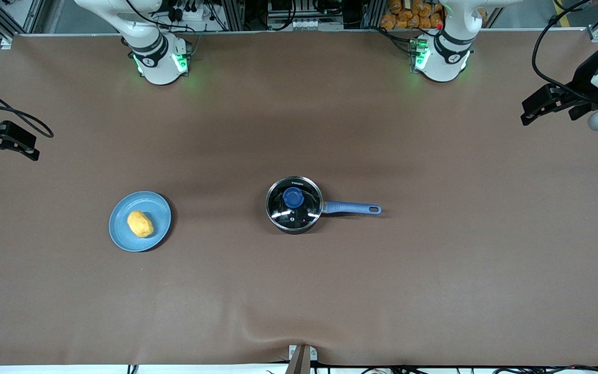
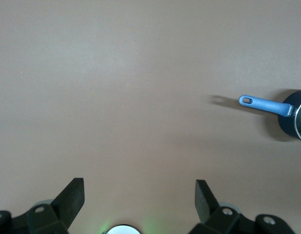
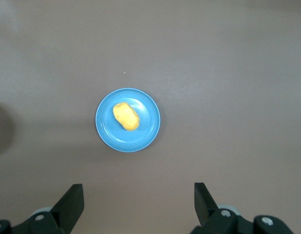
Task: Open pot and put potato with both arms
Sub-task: 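Move the left gripper over the saucepan's glass lid knob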
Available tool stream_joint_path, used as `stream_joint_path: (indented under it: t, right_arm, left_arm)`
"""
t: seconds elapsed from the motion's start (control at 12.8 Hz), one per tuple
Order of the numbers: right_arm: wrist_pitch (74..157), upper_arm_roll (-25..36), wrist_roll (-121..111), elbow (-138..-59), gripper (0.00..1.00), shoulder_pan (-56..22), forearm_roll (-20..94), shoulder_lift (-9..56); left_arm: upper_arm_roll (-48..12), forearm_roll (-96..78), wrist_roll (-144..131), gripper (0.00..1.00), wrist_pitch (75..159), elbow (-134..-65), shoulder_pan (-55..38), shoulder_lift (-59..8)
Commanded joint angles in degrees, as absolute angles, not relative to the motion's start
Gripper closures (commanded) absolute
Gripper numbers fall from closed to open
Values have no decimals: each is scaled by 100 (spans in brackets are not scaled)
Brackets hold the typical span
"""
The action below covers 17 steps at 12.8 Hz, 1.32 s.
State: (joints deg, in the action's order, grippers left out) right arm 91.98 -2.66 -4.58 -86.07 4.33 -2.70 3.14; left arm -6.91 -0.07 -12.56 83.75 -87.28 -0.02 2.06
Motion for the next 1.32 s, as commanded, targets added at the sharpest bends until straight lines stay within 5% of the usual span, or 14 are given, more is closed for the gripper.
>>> stream_joint_path:
  t: [0.0,0.7,1.25]
  right_arm:
    - [9185,-404,-440,-8622,0,563,-387,255]
    - [9176,-404,-439,-8622,0,562,-387,246]
    - [9193,-396,-439,-8631,0,571,-395,255]
  left_arm:
    - [-826,-44,-1256,0,8341,-8692,26,237]
    - [-1370,-211,-1799,0,8875,-8464,-508,-386]
    - [-1494,-114,-3373,0,9938,-8078,-2089,-1922]
